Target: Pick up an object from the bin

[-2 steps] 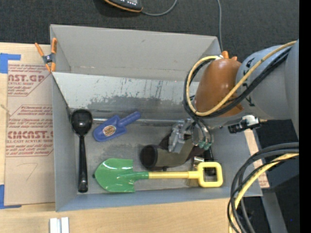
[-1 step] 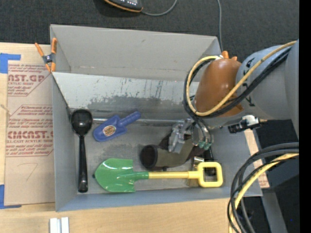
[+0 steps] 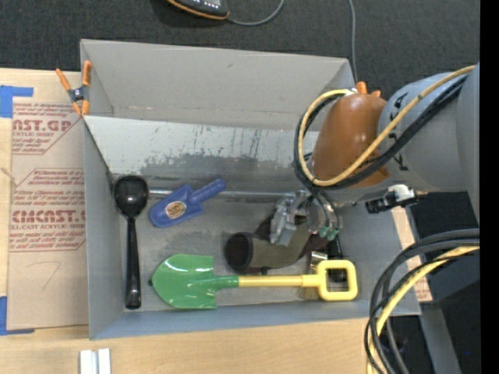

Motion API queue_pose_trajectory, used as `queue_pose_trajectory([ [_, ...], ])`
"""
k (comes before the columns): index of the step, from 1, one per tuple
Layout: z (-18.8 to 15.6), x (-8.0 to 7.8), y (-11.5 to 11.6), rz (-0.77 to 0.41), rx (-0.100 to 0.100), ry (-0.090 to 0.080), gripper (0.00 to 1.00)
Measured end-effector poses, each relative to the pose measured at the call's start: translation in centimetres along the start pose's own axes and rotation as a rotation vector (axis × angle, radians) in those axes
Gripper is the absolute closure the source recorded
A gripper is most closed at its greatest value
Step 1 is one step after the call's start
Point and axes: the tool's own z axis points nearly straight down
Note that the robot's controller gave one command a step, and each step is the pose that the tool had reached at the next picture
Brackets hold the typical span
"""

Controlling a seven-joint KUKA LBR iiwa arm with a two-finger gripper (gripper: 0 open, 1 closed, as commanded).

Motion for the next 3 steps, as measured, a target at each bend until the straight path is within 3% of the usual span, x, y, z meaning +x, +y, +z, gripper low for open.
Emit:
queue_pose_trajectory([
  [1, 4.5, 1.4, -3.7, -0.173, 0.000, -0.003, 0.00],
  [2, 4.5, 1.4, -3.6, -0.173, 0.000, -0.003, 0.00],
  [3, 4.4, 4.0, -0.3, -0.192, -0.002, -0.006, 0.00],
])
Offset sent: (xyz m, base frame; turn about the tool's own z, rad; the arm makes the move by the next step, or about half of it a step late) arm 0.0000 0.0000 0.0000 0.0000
